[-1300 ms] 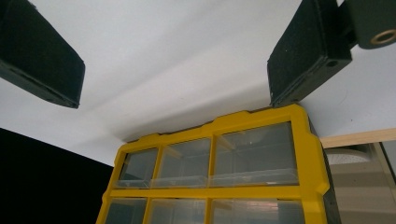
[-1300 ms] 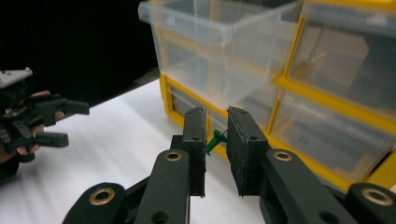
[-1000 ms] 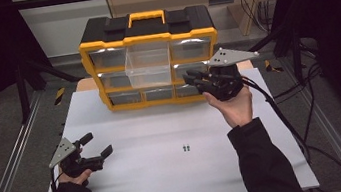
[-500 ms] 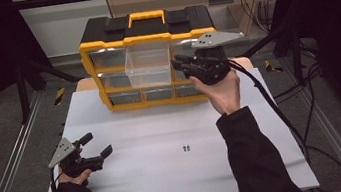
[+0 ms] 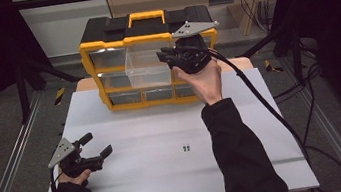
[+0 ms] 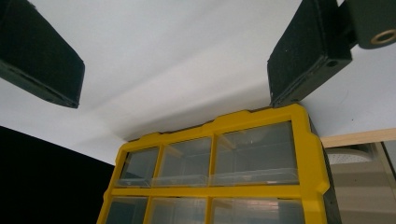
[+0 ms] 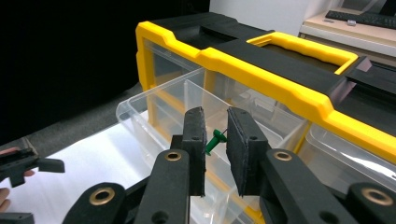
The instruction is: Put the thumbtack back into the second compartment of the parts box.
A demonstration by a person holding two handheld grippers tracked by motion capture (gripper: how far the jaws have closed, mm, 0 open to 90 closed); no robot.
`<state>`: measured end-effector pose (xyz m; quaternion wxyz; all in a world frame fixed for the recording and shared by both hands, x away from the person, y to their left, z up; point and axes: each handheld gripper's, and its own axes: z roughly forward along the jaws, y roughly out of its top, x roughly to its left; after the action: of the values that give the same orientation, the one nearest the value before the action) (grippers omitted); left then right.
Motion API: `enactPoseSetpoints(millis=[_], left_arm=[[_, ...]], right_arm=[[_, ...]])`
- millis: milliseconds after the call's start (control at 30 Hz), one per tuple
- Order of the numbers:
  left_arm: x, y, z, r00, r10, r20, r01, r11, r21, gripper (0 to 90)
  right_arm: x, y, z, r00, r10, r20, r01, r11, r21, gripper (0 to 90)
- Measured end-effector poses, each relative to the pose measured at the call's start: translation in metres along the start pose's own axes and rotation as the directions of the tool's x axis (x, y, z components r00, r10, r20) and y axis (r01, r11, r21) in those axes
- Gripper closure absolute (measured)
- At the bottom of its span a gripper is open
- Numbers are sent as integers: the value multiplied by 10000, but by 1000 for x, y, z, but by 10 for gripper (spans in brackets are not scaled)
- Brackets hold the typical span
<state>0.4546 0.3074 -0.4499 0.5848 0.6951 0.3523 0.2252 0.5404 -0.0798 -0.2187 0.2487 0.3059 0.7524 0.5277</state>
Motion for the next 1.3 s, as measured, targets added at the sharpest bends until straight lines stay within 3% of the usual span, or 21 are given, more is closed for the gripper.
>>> enactPoseSetpoints(millis=[200,267,600,667,700,867,1067,1200,1300], left_arm=[[0,0,0,10000,-29,4,29,10000,-25,36],[0,0,0,10000,4,12,-4,10000,2,36],[0,0,0,10000,8,10,-8,10000,6,36],[0,0,0,10000,6,12,-6,10000,4,36],[0,0,0,10000,-25,10,25,10000,-15,36],[0,0,0,10000,-25,10,25,10000,-15,36],[0,0,0,10000,-29,-7,29,10000,-21,36],[0,0,0,10000,9,3,-9,10000,13,36],[0,0,0,10000,7,-13,-7,10000,5,36]], right_arm=[[-4,-2,17,9999,150,-67,-149,9998,123,775],[-6,-4,26,9998,209,38,-210,9990,394,775],[-6,-11,41,9998,153,91,-161,9954,944,769],[-6,-11,41,9997,214,100,-222,9959,880,731],[-6,-11,41,9997,225,128,-234,9969,758,655],[-6,-9,36,9996,126,254,-136,9991,412,563],[-2,-2,12,9988,196,455,-164,9975,-682,309],[1,-4,-1,9979,159,624,-95,9947,-1022,161],[2,-9,-11,9976,233,645,-159,9934,-1132,107]])
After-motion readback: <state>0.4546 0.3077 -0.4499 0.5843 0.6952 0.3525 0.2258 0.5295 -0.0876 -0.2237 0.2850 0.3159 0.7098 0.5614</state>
